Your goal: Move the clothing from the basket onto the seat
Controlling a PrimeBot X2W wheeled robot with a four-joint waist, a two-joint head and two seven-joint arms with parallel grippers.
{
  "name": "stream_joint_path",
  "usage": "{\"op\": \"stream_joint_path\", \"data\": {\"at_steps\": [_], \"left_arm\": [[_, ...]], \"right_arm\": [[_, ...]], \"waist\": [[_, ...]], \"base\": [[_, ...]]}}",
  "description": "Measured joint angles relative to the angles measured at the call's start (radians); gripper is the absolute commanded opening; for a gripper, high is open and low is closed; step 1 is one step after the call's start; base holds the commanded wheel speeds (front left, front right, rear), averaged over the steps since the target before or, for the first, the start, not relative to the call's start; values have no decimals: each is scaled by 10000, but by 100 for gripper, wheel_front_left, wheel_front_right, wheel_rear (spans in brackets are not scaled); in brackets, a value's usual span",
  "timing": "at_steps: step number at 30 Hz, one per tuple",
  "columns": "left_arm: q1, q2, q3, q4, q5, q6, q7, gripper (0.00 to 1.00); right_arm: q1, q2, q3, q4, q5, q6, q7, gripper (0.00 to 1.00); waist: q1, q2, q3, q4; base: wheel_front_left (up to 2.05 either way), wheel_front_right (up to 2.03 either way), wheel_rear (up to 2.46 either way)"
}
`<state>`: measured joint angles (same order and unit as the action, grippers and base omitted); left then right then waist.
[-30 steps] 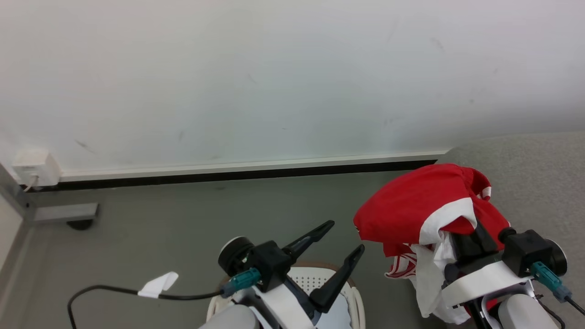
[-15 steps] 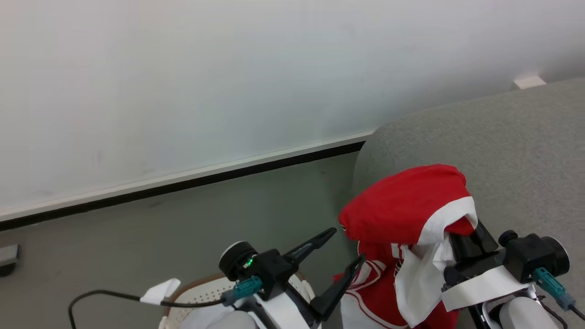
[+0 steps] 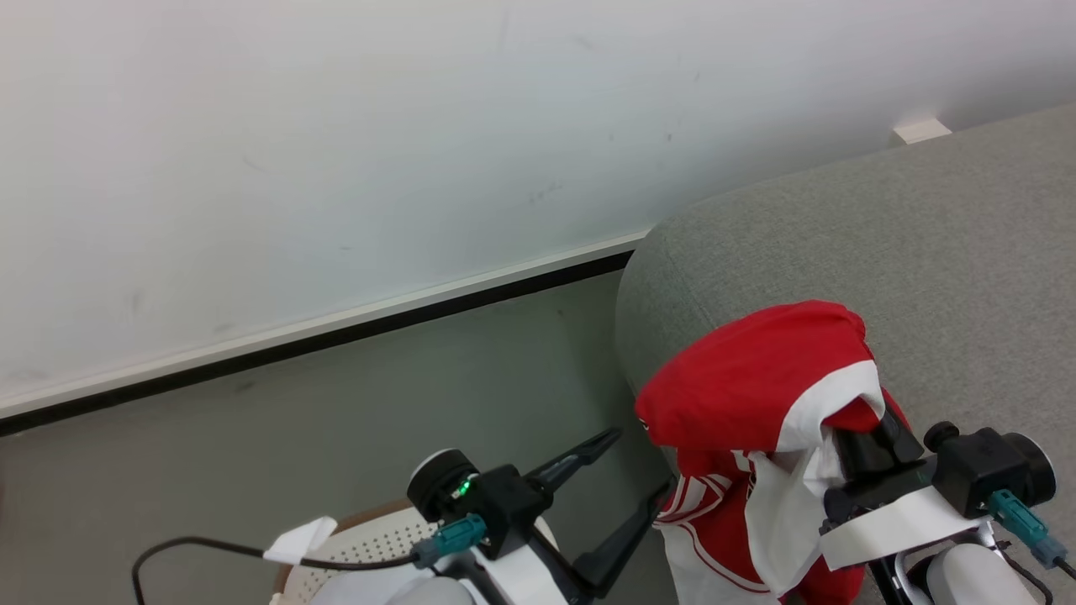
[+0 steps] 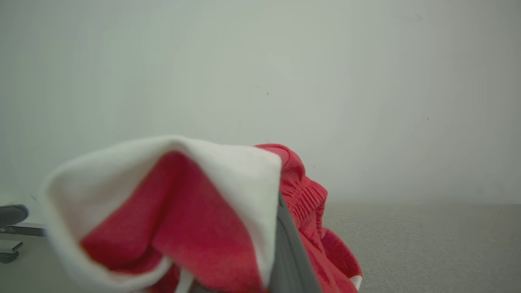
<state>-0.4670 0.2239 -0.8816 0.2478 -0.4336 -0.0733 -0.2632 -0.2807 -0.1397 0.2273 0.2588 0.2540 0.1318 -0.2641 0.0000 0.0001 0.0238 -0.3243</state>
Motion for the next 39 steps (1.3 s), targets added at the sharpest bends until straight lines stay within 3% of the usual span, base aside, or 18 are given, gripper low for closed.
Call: {"op": "stream_joint_path", "data": {"at_steps": [5,12,24,30,39], "left_arm": [[3,15,17,-23,48,-71,0,100],[-285,493,163,-380,184,-201,-8,100],[-854,1732,351,-1185,280,-407,35,100],[-1087,2125,403,-1557,280,-426,69,100],[-1428,2454,458,-2061,268,-483,117,100]], "right_arm": [[-659,-328,2,-56,0,0,211,0],[-2762,-1415,-514,-811,-253,0,1062,0],[-5924,-3237,-2882,-1214,-295,0,2945,0],[-6181,-3515,-3797,-190,-1141,0,3691,0],[-5524,-3152,-4554,1893,-2123,0,3875,0]], "waist": [[0,0,291,176],[0,0,1253,564],[2,0,3583,1228],[1,0,4552,1507],[1,-1,5495,1738]], "base": [[0,0,0],[0,0,0],[0,0,0],[0,0,0],[0,0,0]]}}
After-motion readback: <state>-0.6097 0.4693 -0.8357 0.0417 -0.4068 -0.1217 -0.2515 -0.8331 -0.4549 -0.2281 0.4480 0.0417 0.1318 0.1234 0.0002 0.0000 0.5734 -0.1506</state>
